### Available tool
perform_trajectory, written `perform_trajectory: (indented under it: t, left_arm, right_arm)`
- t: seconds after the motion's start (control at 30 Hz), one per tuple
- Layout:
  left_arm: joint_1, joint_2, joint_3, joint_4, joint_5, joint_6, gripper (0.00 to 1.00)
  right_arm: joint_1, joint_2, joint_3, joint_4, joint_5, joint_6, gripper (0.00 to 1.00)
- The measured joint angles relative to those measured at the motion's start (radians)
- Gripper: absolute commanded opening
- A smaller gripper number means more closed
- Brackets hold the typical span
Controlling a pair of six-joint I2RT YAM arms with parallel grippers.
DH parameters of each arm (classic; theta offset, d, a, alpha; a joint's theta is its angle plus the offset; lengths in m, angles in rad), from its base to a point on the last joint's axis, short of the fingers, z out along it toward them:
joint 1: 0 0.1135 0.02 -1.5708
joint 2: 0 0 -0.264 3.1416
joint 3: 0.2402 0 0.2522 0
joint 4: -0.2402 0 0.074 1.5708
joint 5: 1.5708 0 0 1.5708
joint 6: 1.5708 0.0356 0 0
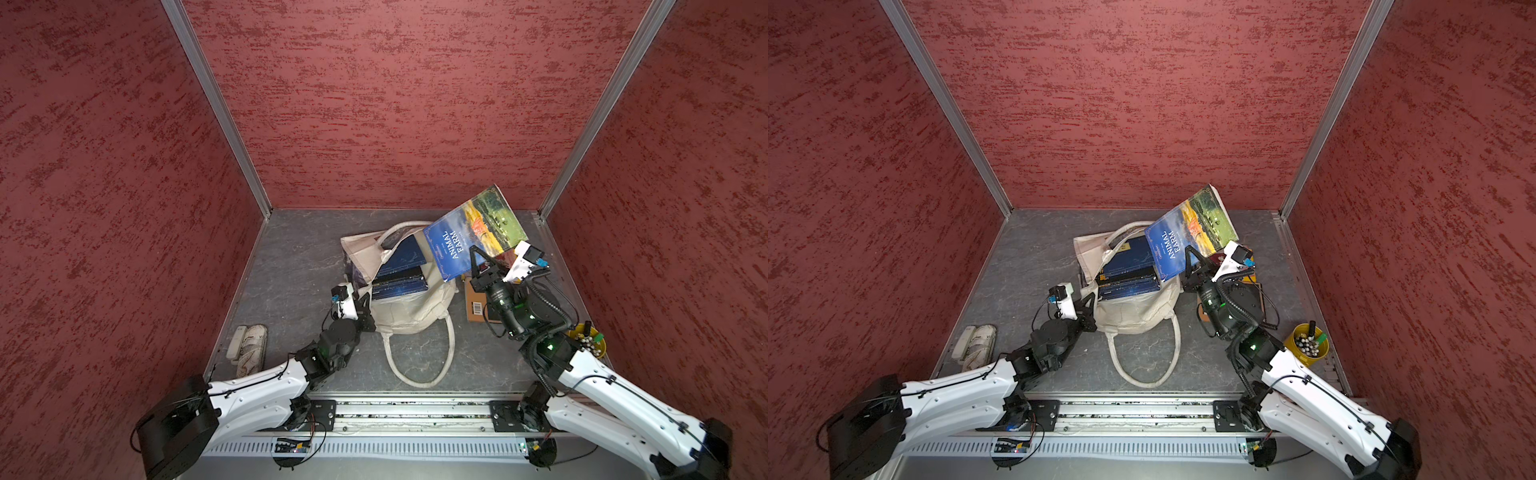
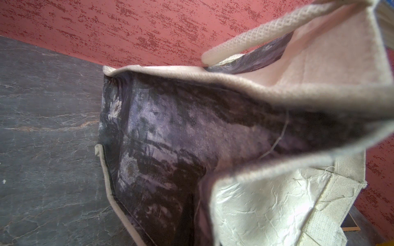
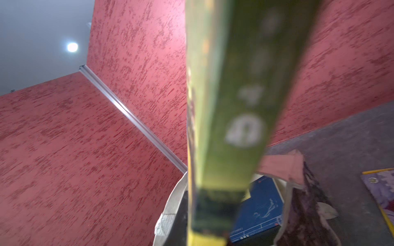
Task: Take out the books from the canvas bag
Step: Place the book on the book.
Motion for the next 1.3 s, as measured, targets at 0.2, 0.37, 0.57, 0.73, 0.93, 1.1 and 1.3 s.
perform_trajectory:
  t: [0.2, 0.37, 0.57, 0.73, 0.93, 1.1, 1.3]
  left_arm:
    - [0.0, -0.001, 0.001, 0.001, 0.0, 0.0, 0.0]
    - [0.0, -0.005, 0.001, 0.001, -0.003, 0.0, 0.0]
    - [0.0, -0.005, 0.001, 0.0, -0.012, 0.0, 0.0]
    - [0.0, -0.005, 0.001, -0.001, -0.019, 0.0, 0.0]
    - [0.0, -0.005, 0.001, -0.001, -0.019, 0.0, 0.0]
    - [-0.001, -0.005, 0.001, -0.006, -0.019, 0.0, 0.0]
    - [-0.001, -0.005, 0.001, -0.008, -0.019, 0.0, 0.0]
  right_arm:
    - [-0.061, 0.009, 0.006, -0.02, 0.047, -0.003, 0.0]
    - [-0.159, 0.032, 0.006, -0.04, 0.04, 0.003, 0.0]
    - [-0.306, 0.073, 0.006, -0.034, -0.017, 0.044, 0.0]
    - [-0.393, 0.132, 0.004, -0.034, -0.064, 0.074, 0.0]
    - [-0.488, 0.187, -0.038, 0.016, -0.153, 0.137, 0.0]
    - [-0.534, 0.279, -0.059, 0.071, -0.201, 0.183, 0.0]
    - [-0.573, 0.366, -0.112, 0.143, -0.249, 0.242, 0.0]
